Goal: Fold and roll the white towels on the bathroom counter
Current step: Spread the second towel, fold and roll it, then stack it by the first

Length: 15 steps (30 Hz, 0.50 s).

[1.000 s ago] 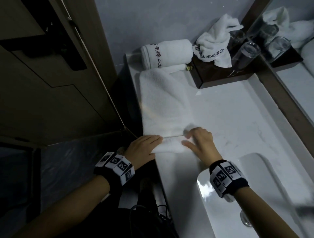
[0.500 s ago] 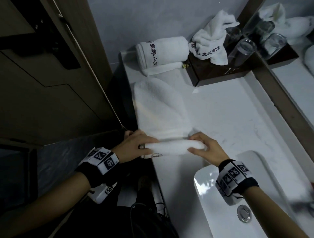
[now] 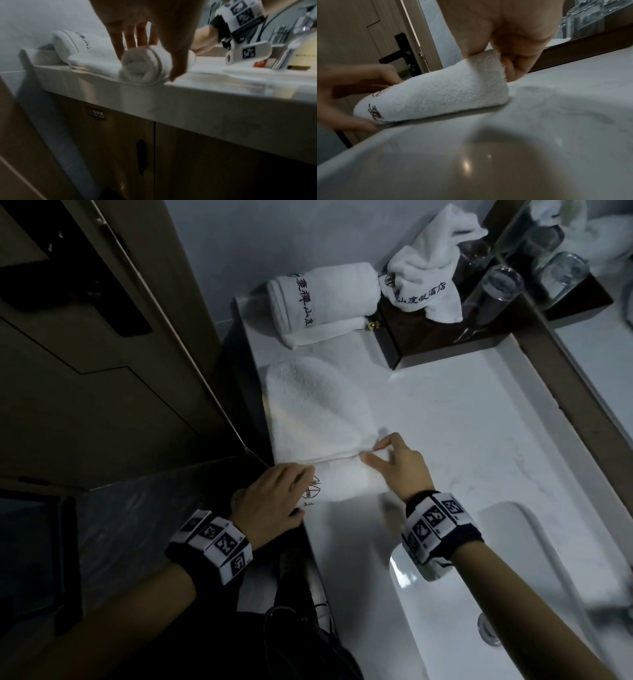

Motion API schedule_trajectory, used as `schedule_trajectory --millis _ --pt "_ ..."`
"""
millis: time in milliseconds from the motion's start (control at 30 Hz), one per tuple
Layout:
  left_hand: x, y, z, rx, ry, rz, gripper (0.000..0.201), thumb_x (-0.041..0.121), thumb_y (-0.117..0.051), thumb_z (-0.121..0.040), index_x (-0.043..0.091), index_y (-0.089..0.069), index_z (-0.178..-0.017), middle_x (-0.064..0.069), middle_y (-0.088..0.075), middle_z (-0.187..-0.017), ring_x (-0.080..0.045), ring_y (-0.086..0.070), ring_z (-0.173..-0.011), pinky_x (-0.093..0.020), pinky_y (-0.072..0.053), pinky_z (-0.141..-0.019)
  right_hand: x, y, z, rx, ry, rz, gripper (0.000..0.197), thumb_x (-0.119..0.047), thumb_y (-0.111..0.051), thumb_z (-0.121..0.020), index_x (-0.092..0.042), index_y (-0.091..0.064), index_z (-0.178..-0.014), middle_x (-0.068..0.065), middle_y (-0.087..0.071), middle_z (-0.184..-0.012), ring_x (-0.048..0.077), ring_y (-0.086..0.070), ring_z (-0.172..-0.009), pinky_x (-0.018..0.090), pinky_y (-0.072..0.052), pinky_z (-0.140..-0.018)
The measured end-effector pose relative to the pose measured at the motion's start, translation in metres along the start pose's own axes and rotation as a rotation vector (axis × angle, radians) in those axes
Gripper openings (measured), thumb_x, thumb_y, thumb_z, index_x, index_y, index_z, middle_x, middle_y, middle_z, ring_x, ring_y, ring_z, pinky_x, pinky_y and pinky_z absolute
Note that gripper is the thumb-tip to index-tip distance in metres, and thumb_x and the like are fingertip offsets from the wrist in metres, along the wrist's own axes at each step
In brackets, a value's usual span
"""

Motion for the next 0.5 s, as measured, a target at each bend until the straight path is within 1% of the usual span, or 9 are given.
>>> schedule_trajectory --millis 67,133,200,233,267,333,367,433,500 --pt "-0.001 -0.001 -0.002 -0.018 0.01 -0.064 0.073 0.032 -0.088 -0.039 0.004 -0.067 -0.103 -0.006 -0.071 -0.09 -0.018 -0.069 -0.077 -0.022 -0.056 -0.065 -0.004 0.003 0.007 0.138 0.141 0.01 0.032 -0.034 -0.07 -0.08 -0.013 -0.053 -0.096 -0.001 -0.054 -0.087 0.018 -0.053 -0.075 0.032 -0.042 -0.069" --pt "-0.005 0.001 -0.007 -0.033 0.029 0.046 0.07 0.029 -0.087 -0.048 0.001 -0.064 -0.107 -0.01 -0.069 -0.094 -0.02 -0.069 -0.08 -0.026 -0.058 -0.065 -0.01 0.006 0.014 0.181 0.365 0.018 0.024 -0.023 -0.072 -0.079 -0.008 -0.06 -0.092 -0.005 -0.054 -0.095 0.015 -0.054 -0.087 0.032 -0.04 -0.085" --pt "-0.016 0.002 -0.012 -0.065 0.115 0.275 0.063 0.022 -0.078 -0.066 0.004 -0.055 -0.122 -0.011 -0.062 -0.109 -0.023 -0.063 -0.095 -0.034 -0.055 -0.079 -0.005 0.007 0.017 0.044 0.432 -0.031 0.026 -0.024 -0.078 -0.073 -0.009 -0.065 -0.09 -0.004 -0.063 -0.101 0.017 -0.058 -0.101 0.037 -0.038 -0.098" --pt "-0.023 0.001 -0.013 -0.077 0.164 0.376 0.06 0.02 -0.075 -0.072 0.007 -0.052 -0.126 -0.009 -0.059 -0.112 -0.022 -0.06 -0.1 -0.034 -0.052 -0.086 -0.001 0.008 0.018 -0.047 0.418 -0.042 0.037 -0.025 -0.082 -0.066 -0.011 -0.065 -0.096 -0.003 -0.063 -0.109 0.017 -0.056 -0.11 0.036 -0.036 -0.104" --pt "-0.028 0.002 -0.013 -0.071 0.198 0.458 0.058 0.019 -0.074 -0.073 0.01 -0.053 -0.126 -0.007 -0.058 -0.112 -0.02 -0.058 -0.101 -0.031 -0.049 -0.09 0.004 0.009 0.019 -0.134 0.406 -0.038 0.051 -0.025 -0.086 -0.061 -0.012 -0.063 -0.104 -0.003 -0.06 -0.117 0.016 -0.051 -0.118 0.029 -0.031 -0.108" --pt "-0.034 0.003 -0.012 -0.036 0.232 0.577 0.054 0.017 -0.076 -0.072 0.013 -0.057 -0.123 -0.004 -0.06 -0.108 -0.016 -0.058 -0.098 -0.021 -0.045 -0.088 0.01 0.011 0.02 -0.252 0.402 -0.054 0.064 -0.017 -0.086 -0.06 -0.013 -0.057 -0.117 -0.005 -0.053 -0.126 0.009 -0.043 -0.124 0.015 -0.026 -0.108" --pt "-0.036 0.003 -0.01 -0.015 0.238 0.621 0.053 0.015 -0.077 -0.072 0.013 -0.058 -0.121 -0.003 -0.061 -0.107 -0.015 -0.059 -0.097 -0.017 -0.044 -0.086 0.012 0.012 0.019 -0.283 0.385 -0.093 0.062 -0.014 -0.084 -0.064 -0.015 -0.056 -0.12 -0.007 -0.053 -0.127 0.005 -0.043 -0.123 0.013 -0.028 -0.106" --pt "-0.039 0.001 -0.005 -0.001 0.275 0.713 0.051 0.014 -0.077 -0.072 0.014 -0.059 -0.12 -0.001 -0.063 -0.11 -0.012 -0.058 -0.098 -0.013 -0.044 -0.086 0.013 0.017 0.016 -0.319 0.317 -0.174 0.055 -0.015 -0.08 -0.069 -0.029 -0.058 -0.117 -0.015 -0.056 -0.122 -0.002 -0.047 -0.117 0.009 -0.033 -0.099" --pt "-0.046 -0.002 0.0 -0.014 0.349 0.836 0.049 0.013 -0.076 -0.072 0.018 -0.06 -0.118 0.002 -0.062 -0.114 -0.01 -0.058 -0.102 -0.005 -0.044 -0.086 0.011 0.02 0.012 -0.324 0.217 -0.193 0.048 -0.023 -0.079 -0.07 -0.047 -0.057 -0.105 -0.027 -0.058 -0.111 -0.015 -0.049 -0.105 0.002 -0.035 -0.087"
Point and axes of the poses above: each hand's wrist, its own z-axis away from the middle knuckle, its own y-axis out of the back of the hand, x = y × z, the point moved 3 cm from there along -z, towards the middle knuckle
